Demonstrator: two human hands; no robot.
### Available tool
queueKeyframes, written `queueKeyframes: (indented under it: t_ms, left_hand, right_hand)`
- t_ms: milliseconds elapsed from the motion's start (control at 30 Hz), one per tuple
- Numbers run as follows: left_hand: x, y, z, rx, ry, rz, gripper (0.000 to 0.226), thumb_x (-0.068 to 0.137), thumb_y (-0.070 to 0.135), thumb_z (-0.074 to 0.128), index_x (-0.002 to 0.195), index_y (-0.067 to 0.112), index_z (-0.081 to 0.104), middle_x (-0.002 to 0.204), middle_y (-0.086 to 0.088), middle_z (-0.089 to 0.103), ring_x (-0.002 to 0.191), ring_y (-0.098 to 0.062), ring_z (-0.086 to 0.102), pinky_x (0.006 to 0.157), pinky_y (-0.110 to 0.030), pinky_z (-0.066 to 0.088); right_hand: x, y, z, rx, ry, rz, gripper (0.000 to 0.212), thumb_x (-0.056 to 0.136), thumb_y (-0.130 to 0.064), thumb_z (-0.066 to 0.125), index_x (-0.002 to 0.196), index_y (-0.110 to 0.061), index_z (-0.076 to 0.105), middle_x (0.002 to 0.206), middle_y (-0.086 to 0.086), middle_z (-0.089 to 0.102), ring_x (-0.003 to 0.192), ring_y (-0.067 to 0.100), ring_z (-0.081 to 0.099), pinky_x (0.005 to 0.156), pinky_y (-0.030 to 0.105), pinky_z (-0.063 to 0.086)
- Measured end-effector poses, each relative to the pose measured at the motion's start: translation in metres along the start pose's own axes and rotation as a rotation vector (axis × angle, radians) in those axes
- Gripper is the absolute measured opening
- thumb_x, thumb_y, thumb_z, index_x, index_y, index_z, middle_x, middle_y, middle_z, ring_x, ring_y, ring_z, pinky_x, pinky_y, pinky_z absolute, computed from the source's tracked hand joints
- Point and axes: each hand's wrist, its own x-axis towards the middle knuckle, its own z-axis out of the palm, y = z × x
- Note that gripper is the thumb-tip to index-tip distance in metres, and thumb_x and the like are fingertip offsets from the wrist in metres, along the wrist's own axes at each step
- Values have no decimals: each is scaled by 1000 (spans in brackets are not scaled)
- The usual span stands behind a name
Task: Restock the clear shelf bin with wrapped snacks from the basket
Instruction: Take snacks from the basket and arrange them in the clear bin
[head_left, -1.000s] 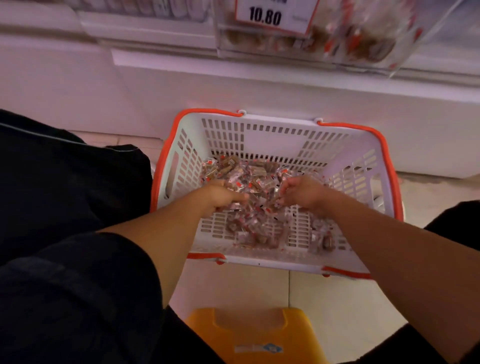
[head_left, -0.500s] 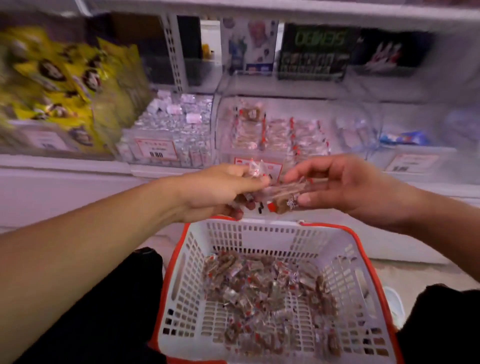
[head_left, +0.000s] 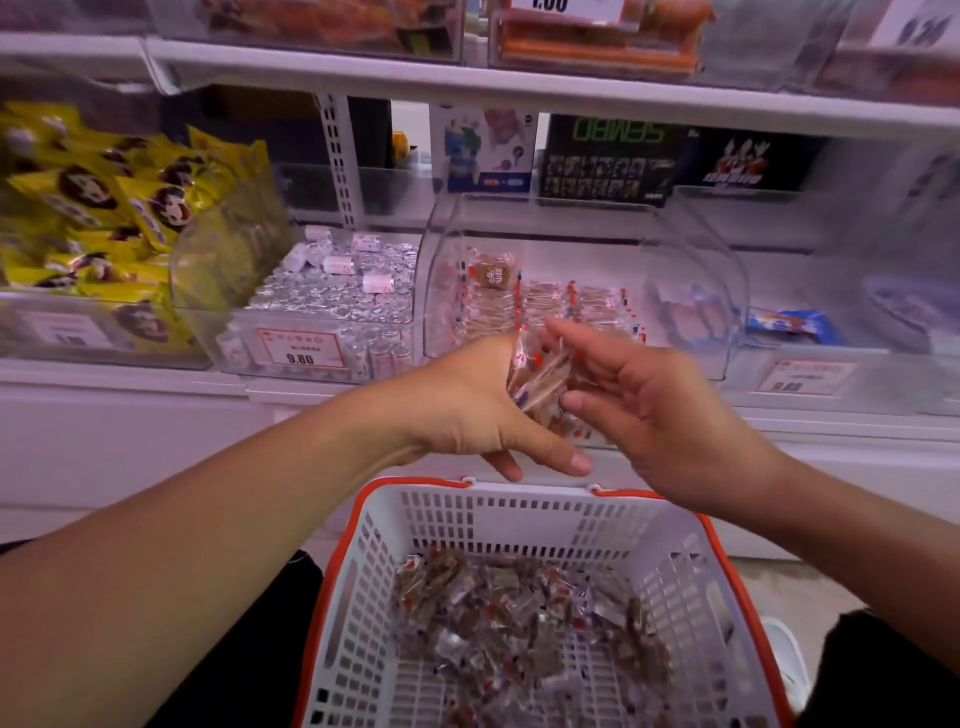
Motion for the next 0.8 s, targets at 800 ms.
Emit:
queueKeyframes:
  t_ms: [800]
  left_hand:
    - [25, -12, -94, 700, 602, -150, 45, 87, 47, 62, 69, 6, 69, 55, -10, 68, 50, -26, 69, 56, -40, 61]
  right_hand:
    - [198, 50, -31, -160, 39, 356, 35, 75, 4, 78, 102, -12, 62, 105, 19, 70, 75, 20, 69, 59, 26, 56]
